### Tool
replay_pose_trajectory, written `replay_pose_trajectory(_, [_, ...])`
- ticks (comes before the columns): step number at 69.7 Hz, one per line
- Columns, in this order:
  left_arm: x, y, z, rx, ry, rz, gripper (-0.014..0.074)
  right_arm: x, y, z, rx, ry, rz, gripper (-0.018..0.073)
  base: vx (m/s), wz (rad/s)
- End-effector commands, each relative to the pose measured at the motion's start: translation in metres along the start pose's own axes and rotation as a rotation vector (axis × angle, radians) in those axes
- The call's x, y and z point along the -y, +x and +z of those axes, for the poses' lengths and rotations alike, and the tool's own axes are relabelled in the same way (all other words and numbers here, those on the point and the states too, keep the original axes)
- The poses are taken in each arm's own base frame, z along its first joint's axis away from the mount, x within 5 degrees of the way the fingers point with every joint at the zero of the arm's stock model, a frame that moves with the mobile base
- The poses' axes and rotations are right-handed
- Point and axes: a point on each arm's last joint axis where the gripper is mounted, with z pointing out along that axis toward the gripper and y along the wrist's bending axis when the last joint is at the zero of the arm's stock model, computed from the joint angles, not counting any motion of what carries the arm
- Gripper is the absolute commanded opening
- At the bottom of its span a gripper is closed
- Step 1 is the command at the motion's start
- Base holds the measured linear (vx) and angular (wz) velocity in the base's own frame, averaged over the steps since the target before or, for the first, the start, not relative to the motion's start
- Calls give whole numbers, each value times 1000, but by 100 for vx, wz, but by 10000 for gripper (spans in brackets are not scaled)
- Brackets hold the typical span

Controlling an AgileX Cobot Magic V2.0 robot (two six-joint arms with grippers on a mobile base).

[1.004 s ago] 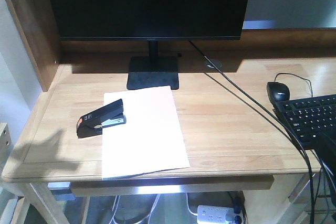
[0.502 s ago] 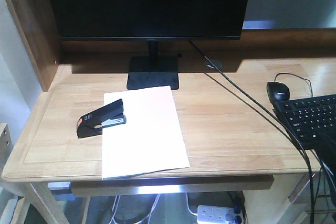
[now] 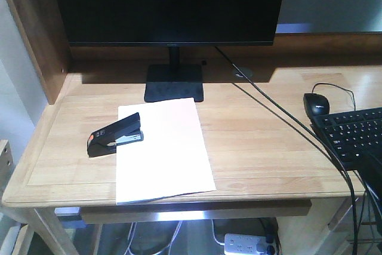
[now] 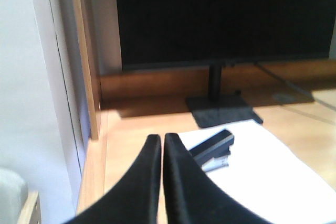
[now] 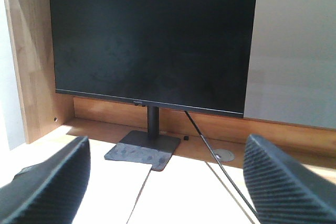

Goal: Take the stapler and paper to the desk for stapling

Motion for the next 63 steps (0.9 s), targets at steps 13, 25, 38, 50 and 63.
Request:
replay_pose_trajectory(13, [-2, -6, 1, 57, -16, -20, -7, 3, -9, 1, 18, 27, -46, 560, 0, 0])
replay_pose_trajectory(25, [-2, -6, 1, 57, -16, -20, -7, 3, -9, 1, 19, 32, -41, 560, 0, 0])
replay_pose_trajectory(38, [-2, -6, 1, 57, -16, -20, -7, 6, -9, 1, 25, 62, -18, 443, 0, 0])
replay_pose_trajectory(50, [-2, -6, 1, 57, -16, -20, -7, 8, -10, 1, 32, 81, 68, 60, 0, 0])
replay_pose_trajectory(63, [-2, -6, 1, 57, -16, -20, -7, 8, -10, 1, 33, 85, 60, -11, 0, 0])
